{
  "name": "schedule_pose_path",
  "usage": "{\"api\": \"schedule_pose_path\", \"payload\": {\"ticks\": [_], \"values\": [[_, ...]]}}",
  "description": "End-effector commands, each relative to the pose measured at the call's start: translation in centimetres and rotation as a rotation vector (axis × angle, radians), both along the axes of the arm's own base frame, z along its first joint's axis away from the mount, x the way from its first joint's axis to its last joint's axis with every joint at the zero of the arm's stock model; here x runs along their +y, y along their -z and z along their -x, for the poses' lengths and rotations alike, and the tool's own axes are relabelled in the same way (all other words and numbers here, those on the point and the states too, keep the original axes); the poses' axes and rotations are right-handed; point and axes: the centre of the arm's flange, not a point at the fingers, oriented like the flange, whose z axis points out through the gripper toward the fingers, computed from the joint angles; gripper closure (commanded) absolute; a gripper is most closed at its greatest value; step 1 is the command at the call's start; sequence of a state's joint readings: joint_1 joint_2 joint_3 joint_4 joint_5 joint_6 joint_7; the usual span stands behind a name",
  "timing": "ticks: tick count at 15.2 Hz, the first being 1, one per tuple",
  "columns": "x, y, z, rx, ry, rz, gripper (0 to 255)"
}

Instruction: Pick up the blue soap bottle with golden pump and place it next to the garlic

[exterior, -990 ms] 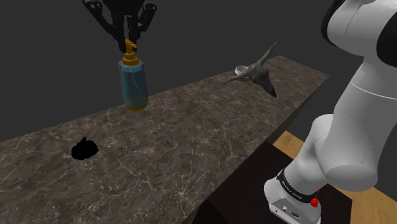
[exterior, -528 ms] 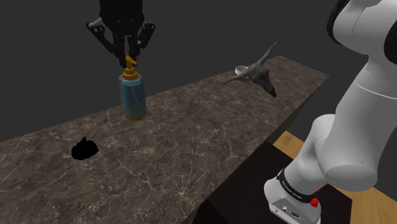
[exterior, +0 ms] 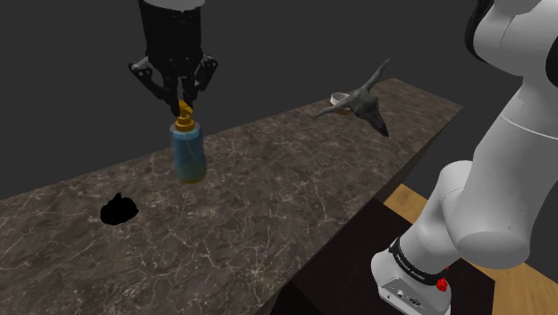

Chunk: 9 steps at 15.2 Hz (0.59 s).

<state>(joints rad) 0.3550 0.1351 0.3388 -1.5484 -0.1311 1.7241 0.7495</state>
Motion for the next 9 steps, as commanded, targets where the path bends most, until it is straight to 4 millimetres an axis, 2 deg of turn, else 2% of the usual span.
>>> {"api": "schedule_pose_path", "payload": {"ticks": [1, 9], "values": [[0.1, 1.1, 0.0, -0.001, 0.000, -0.001, 255], [0.1, 5.3, 0.0, -0.001, 0.000, -0.001, 255]]}}
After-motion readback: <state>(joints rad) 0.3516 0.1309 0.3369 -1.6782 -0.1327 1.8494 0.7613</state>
